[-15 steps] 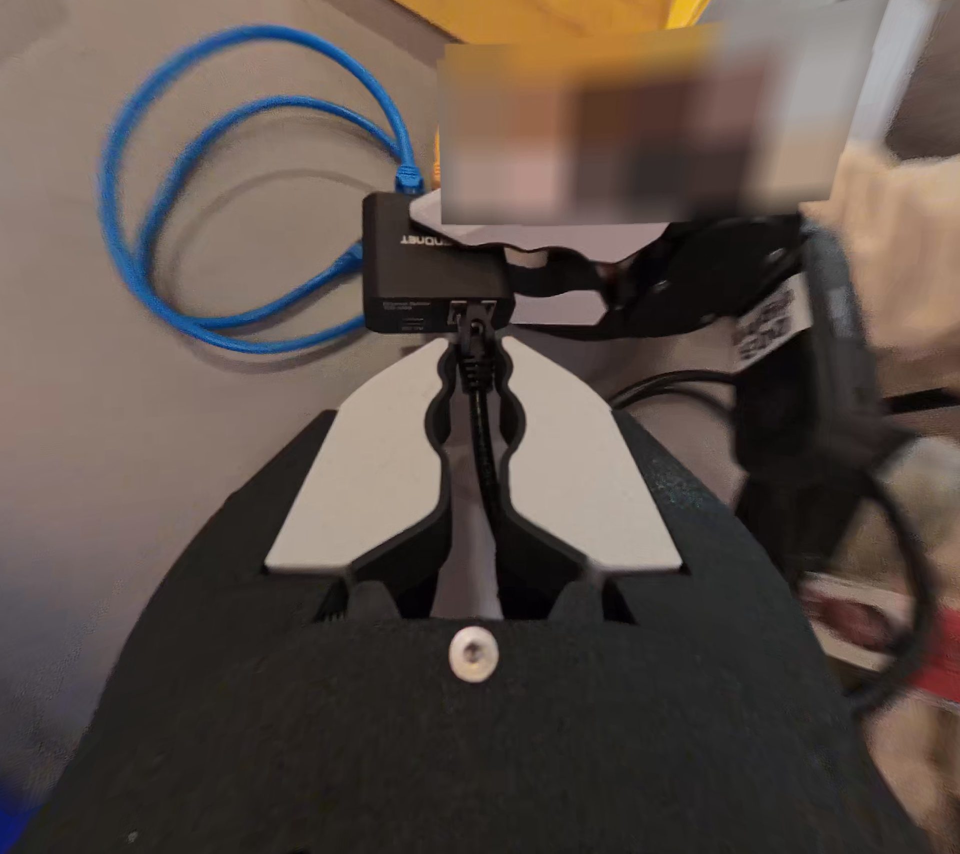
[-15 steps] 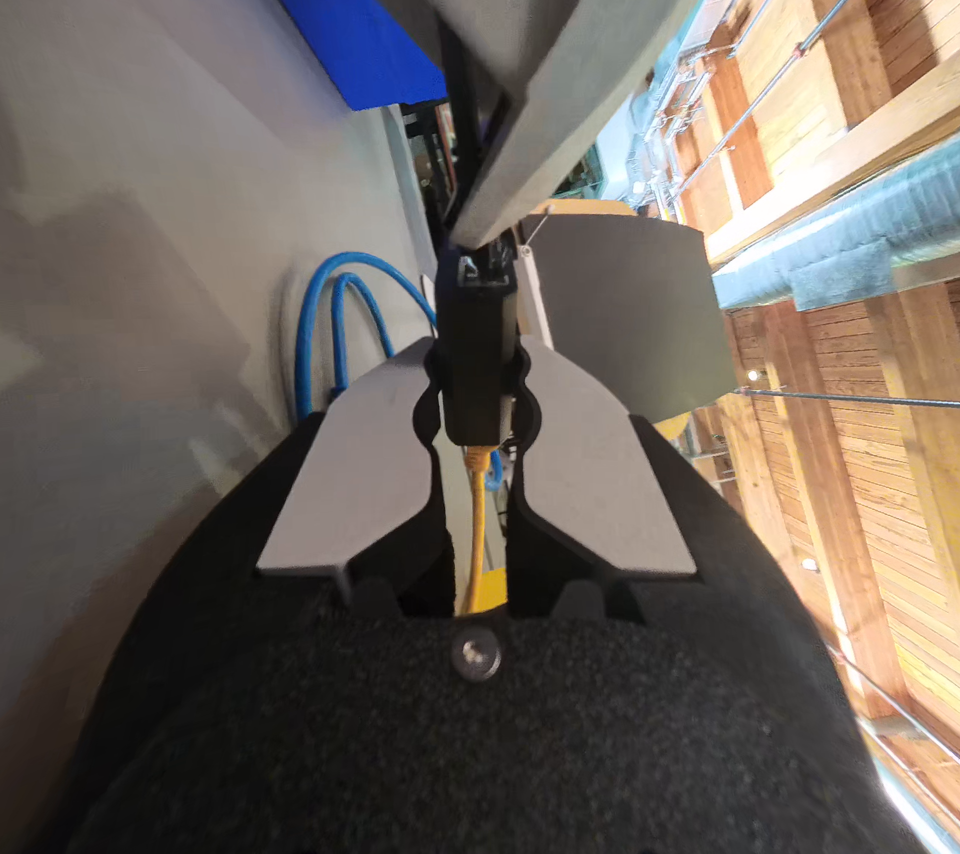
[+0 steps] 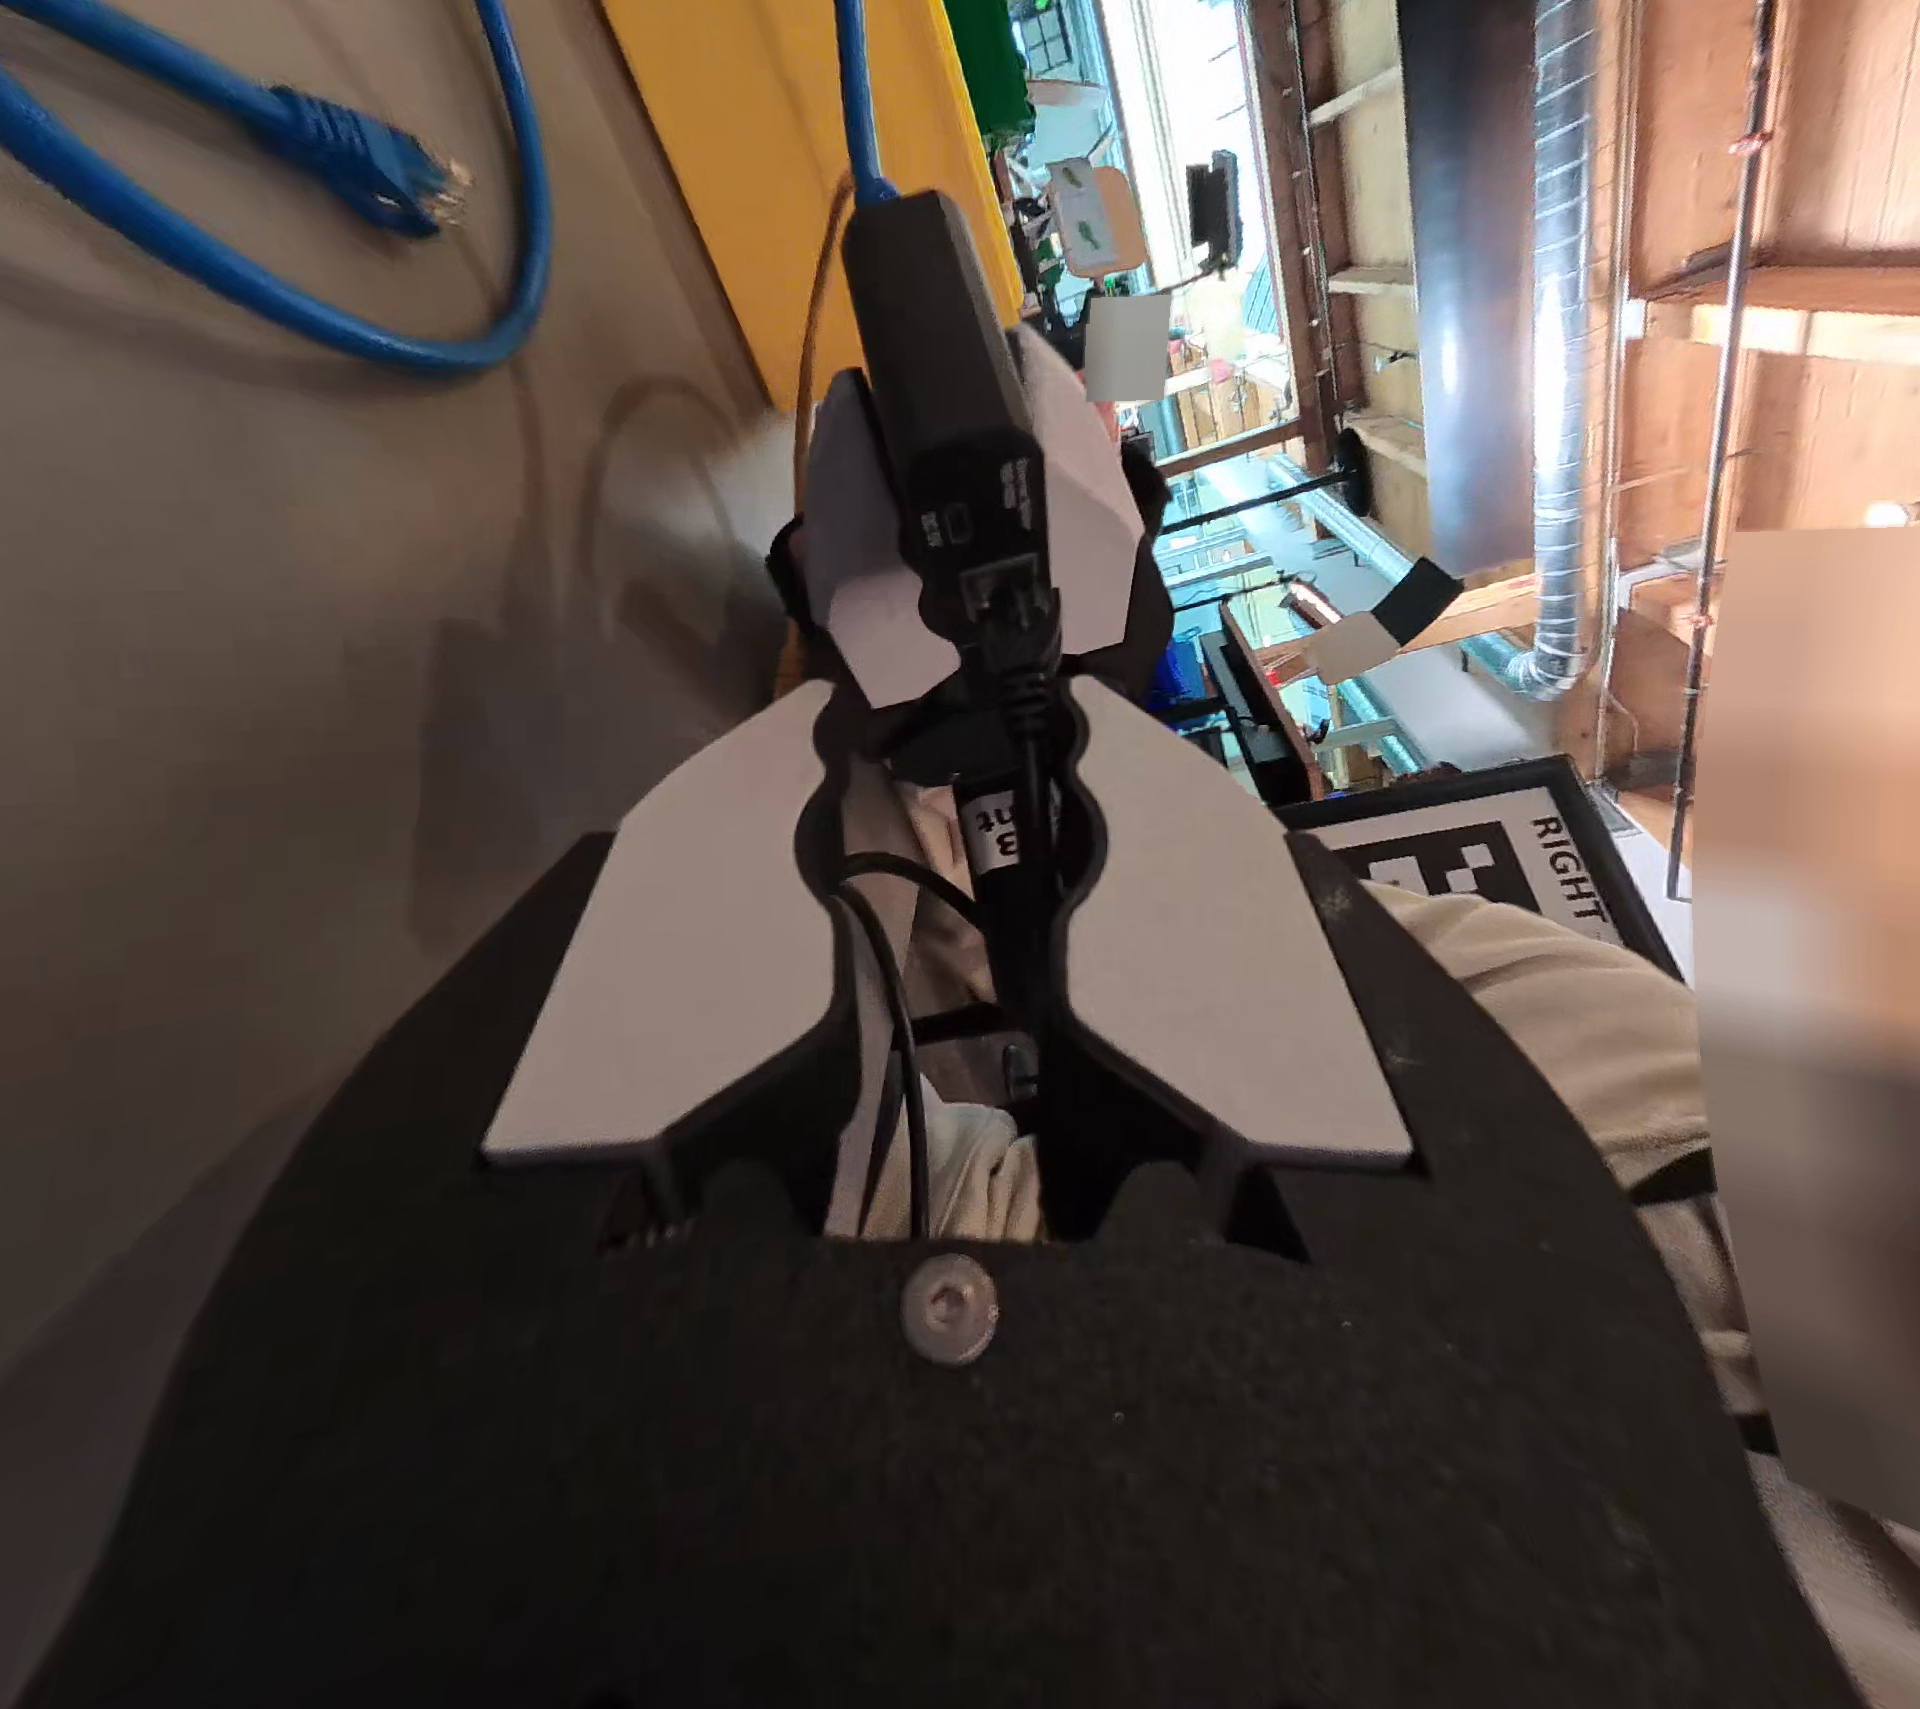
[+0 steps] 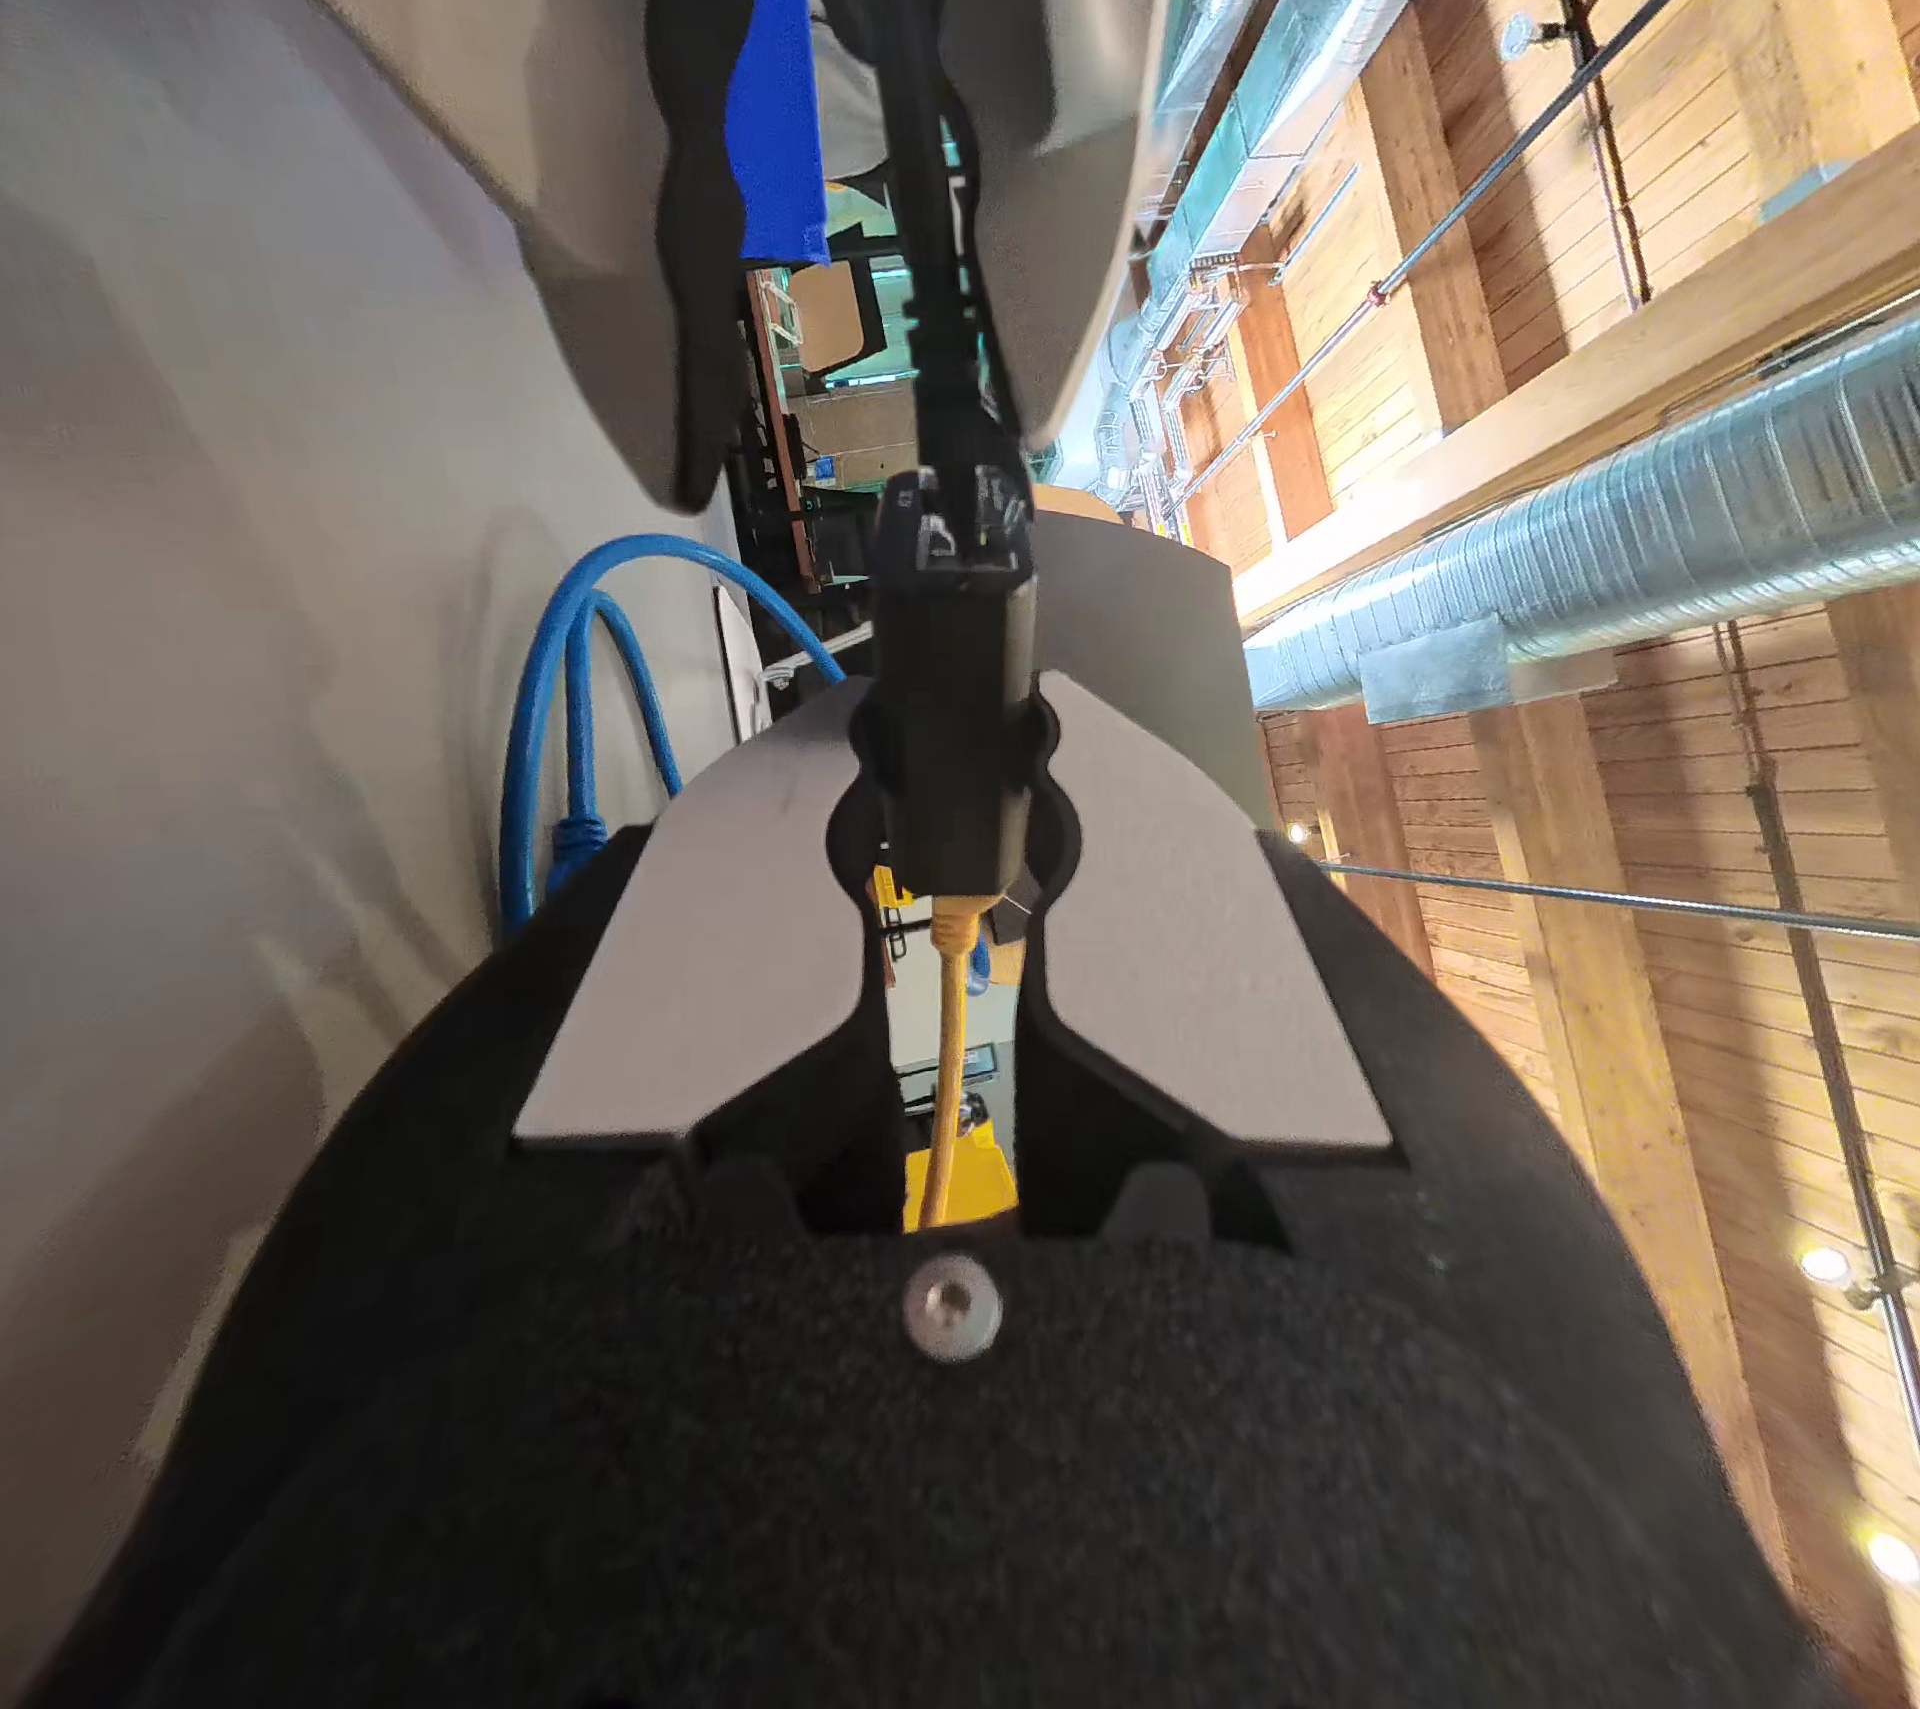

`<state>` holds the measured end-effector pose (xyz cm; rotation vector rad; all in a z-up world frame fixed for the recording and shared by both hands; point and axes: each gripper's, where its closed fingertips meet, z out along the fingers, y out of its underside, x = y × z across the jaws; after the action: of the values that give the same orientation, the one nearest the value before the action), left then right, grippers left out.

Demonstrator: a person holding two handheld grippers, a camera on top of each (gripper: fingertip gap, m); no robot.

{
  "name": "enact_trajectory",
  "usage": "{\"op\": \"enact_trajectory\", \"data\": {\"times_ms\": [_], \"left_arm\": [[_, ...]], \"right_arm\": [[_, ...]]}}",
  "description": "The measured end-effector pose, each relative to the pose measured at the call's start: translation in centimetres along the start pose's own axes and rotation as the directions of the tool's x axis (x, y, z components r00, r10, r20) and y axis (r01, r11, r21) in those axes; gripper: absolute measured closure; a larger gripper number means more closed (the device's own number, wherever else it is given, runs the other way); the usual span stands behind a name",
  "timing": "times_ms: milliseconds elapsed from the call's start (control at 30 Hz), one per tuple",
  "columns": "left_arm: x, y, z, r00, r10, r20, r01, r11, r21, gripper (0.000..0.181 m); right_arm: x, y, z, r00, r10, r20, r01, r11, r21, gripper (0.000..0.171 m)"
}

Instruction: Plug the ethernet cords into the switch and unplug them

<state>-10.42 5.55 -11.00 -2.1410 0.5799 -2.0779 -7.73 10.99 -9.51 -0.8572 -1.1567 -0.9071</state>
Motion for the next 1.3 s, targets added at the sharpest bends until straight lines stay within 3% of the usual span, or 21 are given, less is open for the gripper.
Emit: {"op": "enact_trajectory", "data": {"times_ms": [167, 267, 667, 1067, 1200, 1300], "left_arm": [[0.2, -0.9, -0.4, 1.000, 0.011, 0.029, -0.013, 0.999, 0.047, 0.149], [0.5, -1.0, -0.5, 0.999, 0.025, 0.040, -0.027, 0.999, 0.045, 0.168], [-0.6, -0.1, 0.1, 0.939, 0.226, 0.259, -0.208, 0.973, -0.096, 0.170], [-0.8, -0.4, 0.0, 0.923, 0.267, 0.276, -0.246, 0.963, -0.111, 0.170], [-0.2, -1.1, -0.2, 0.825, 0.455, 0.335, -0.429, 0.890, -0.151, 0.168], [-0.4, -1.0, -0.5, 0.630, 0.658, 0.413, -0.599, 0.750, -0.281, 0.156]], "right_arm": [[-0.2, -0.6, -0.2, 0.999, -0.041, -0.003, 0.041, 0.999, 0.023, 0.147], [-0.4, -0.5, -0.1, 0.999, -0.049, 0.008, 0.048, 0.999, 0.016, 0.147], [-1.0, -0.1, -0.1, 0.998, -0.052, 0.040, 0.054, 0.998, -0.033, 0.146], [-1.4, 0.0, 0.0, 0.998, -0.029, 0.064, 0.032, 0.999, -0.044, 0.147], [-1.2, 0.0, 0.2, 0.998, 0.003, 0.062, 0.000, 0.999, -0.050, 0.147], [-1.7, 0.4, 0.4, 0.996, 0.008, 0.090, -0.001, 0.997, -0.074, 0.147]]}}
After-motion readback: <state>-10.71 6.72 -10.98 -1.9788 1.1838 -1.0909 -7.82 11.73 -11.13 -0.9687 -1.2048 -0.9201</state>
